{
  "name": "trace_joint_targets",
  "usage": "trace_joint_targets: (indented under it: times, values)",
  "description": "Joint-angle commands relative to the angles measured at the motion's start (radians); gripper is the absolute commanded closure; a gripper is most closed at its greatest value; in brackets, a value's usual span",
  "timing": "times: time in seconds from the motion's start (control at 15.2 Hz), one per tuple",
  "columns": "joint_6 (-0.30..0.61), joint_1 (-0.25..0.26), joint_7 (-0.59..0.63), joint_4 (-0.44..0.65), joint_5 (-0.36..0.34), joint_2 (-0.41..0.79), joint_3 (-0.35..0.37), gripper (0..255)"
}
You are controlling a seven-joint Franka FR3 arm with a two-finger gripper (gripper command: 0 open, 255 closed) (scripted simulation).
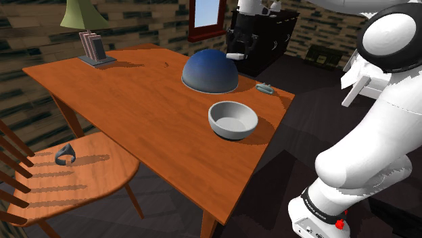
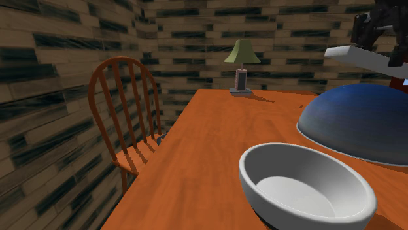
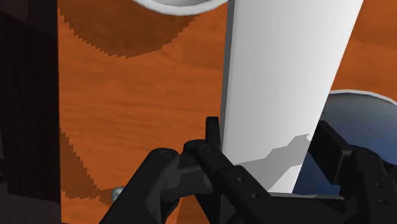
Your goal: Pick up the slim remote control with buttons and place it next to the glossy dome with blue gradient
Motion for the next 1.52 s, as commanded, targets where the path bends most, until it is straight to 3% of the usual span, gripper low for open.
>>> trace_joint_targets:
  times: [0.0, 0.66, 1.45]
  values:
    - [-0.001, -0.021, -0.04, 0.023, -0.006, 0.023, -0.017, 255]
    - [-0.088, -0.103, -0.214, 0.307, -0.057, 0.228, -0.09, 255]
    - [0.096, -0.123, -0.219, 0.078, -0.043, 0.182, -0.093, 255]
